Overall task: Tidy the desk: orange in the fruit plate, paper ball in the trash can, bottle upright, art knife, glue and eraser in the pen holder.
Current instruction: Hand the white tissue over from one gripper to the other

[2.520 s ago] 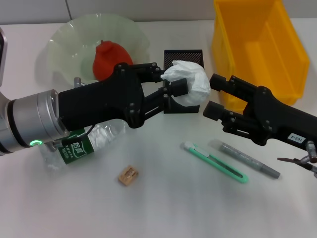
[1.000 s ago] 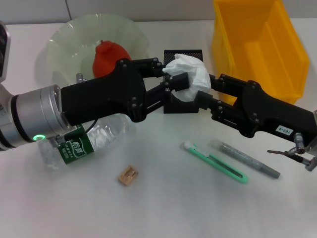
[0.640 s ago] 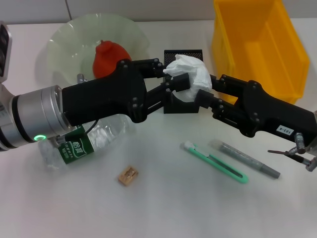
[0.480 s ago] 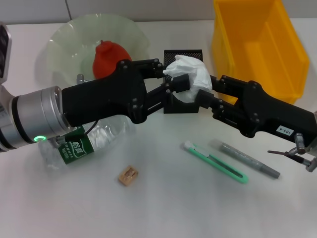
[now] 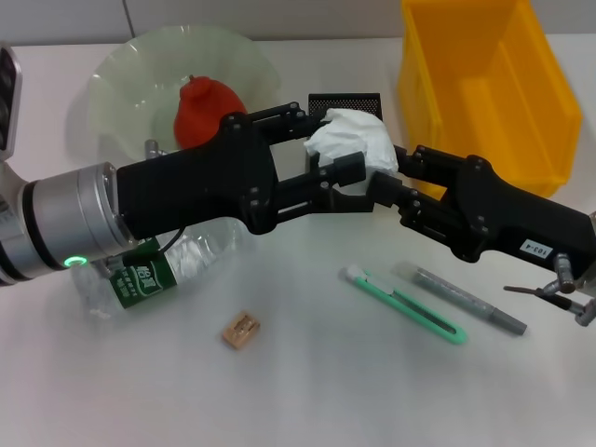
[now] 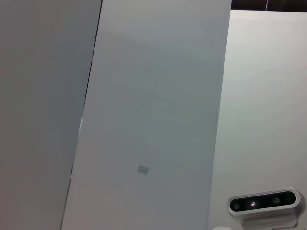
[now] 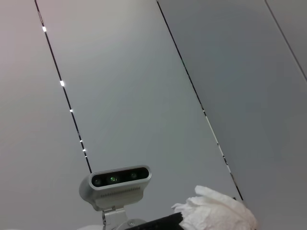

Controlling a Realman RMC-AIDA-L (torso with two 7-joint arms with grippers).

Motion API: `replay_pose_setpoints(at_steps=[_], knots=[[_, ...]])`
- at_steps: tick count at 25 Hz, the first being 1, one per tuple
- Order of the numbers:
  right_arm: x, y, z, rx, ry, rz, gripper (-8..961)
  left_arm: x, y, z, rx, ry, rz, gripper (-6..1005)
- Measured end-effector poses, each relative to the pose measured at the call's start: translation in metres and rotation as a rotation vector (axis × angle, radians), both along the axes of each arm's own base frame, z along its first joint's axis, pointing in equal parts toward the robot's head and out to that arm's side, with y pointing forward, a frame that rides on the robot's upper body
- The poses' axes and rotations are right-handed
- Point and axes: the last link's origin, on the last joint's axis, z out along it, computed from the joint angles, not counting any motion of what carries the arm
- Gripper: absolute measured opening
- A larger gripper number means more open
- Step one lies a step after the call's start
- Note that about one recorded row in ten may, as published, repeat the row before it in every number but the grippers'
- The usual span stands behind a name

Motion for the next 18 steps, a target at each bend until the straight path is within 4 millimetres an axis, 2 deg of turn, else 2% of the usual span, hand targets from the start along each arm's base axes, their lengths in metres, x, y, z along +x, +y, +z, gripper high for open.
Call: replay_pose_setpoints(at_steps=[14,18], knots=[[0.0019,-0.0027,-0.0002,-0.002,0.012,-0.013,377,-0.0023,-0.0049,0.0044,-0.006,-0.044,0.005,705],[0.0026,-0.0037,0.0002,-0.001,0.015,-0.015,376,-0.0037,-0.0061,0.0053,-0.010,-0.052,0.007,706]])
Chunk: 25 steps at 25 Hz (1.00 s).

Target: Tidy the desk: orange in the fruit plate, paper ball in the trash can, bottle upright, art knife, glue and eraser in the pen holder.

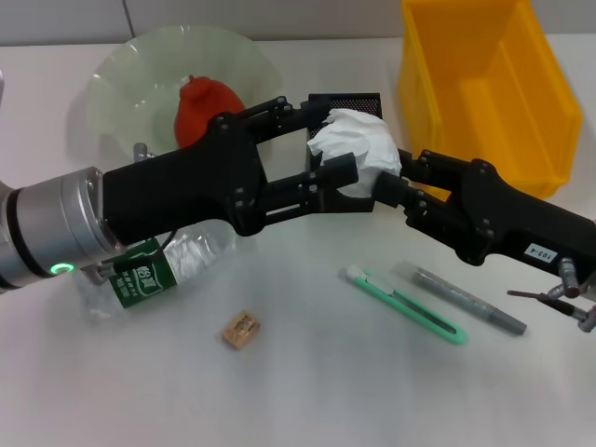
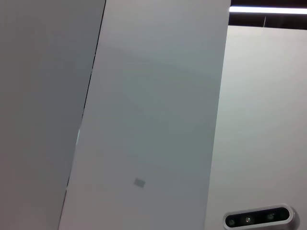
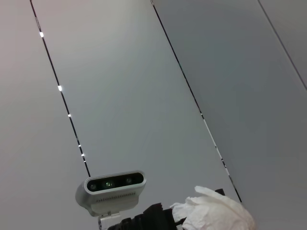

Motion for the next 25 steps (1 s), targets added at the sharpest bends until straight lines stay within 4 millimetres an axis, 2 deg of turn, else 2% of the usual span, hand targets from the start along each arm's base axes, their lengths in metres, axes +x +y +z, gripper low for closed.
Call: replay_pose_setpoints(at_steps=[9,11,14,16,17,18,25], knots=[[0.011,-0.004,0.007,0.047,0.022,-0.061,376,-0.014,0.001,0.010,0.036,-0.029,0.070,706],[0.024,-0.001,0.021,0.129,0.035,-0.129,376,-0.017,-0.001,0.010,0.036,-0.027,0.079,706],[0.034,0.001,0.031,0.188,0.027,-0.177,376,-0.018,-0.002,0.009,0.032,-0.023,0.079,706],[0.051,0.008,0.044,0.271,-0.022,-0.263,377,-0.018,-0.002,0.007,0.025,-0.019,0.075,706],[0.051,0.008,0.044,0.271,-0.022,-0.263,377,-0.018,-0.003,0.007,0.022,-0.016,0.073,706],[0.060,0.014,0.050,0.309,-0.066,-0.308,377,-0.017,-0.003,0.006,0.019,-0.012,0.069,706],[0.070,0.027,0.061,0.372,-0.147,-0.357,377,-0.015,-0.005,-0.001,0.011,0.020,0.033,705]])
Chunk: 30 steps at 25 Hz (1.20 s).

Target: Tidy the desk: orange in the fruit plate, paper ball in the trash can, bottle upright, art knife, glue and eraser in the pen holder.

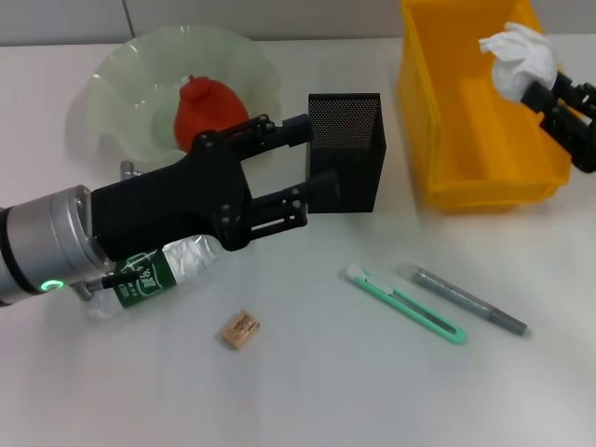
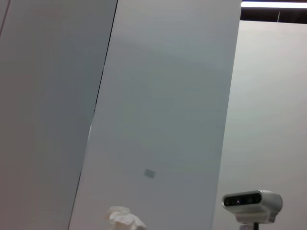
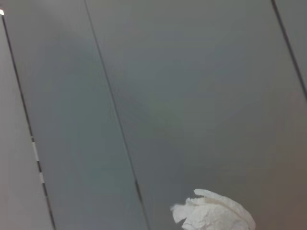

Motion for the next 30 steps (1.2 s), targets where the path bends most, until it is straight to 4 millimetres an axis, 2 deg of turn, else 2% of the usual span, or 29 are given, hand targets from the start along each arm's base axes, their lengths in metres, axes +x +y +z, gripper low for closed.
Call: replay_pose_setpoints(at_steps=[6,18,23,30], knots=[[0.003,0.016,0.004,0.048,-0.008,-0.062,376,0.001,0.000,-0.001,-0.003,0.002,-0.001,704],[0.004,0.024,0.002,0.053,-0.024,-0.092,398,-0.001,0.000,-0.003,-0.001,0.006,0.005,703],[0.003,0.023,-0.001,0.046,-0.021,-0.093,611,-0.002,0.000,-0.004,-0.004,0.005,0.010,703],[-0.002,0.016,-0.004,0.030,0.003,-0.047,658,-0.002,0.000,-0.004,-0.004,0.003,0.013,702]])
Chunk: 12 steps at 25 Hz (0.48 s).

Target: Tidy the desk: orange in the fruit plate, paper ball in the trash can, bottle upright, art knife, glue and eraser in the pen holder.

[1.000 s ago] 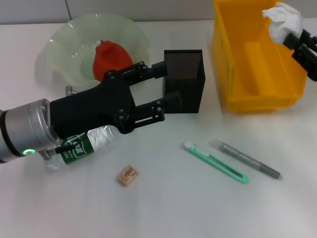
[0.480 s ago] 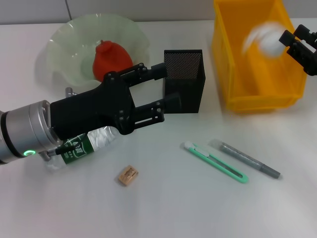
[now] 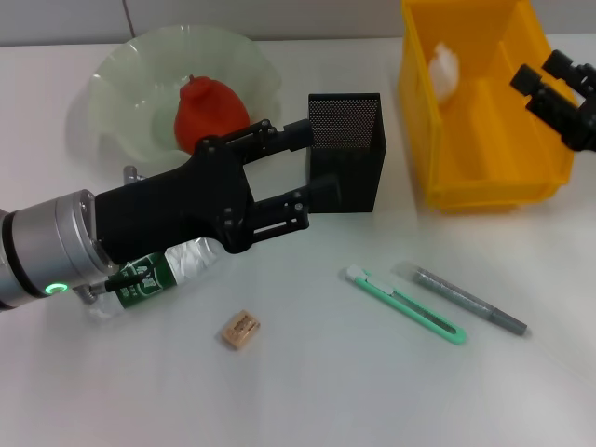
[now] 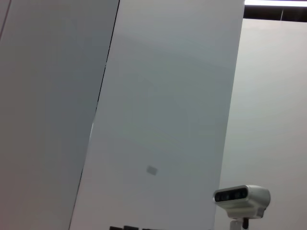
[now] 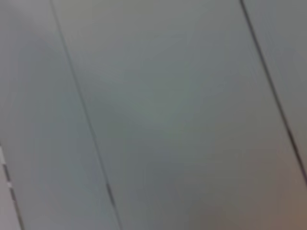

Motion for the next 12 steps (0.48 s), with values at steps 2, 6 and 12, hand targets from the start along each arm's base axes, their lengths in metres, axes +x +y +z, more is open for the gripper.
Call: replay_pose_setpoints(at_steps=[2,6,12], knots=[[-0.006,-0.009,-0.005,-0.003,0.020,0.052,665,0.000,0.001,0.000,0.003,0.000,0.004,702],[-0.017,-0.032,-0.020,0.008,0.019,0.188,666,-0.001,0.001,0.001,0.007,0.002,0.007,702],[-0.024,-0.048,-0.044,-0.129,-0.042,0.287,673,-0.004,0.001,0.002,0.004,0.018,0.005,701]])
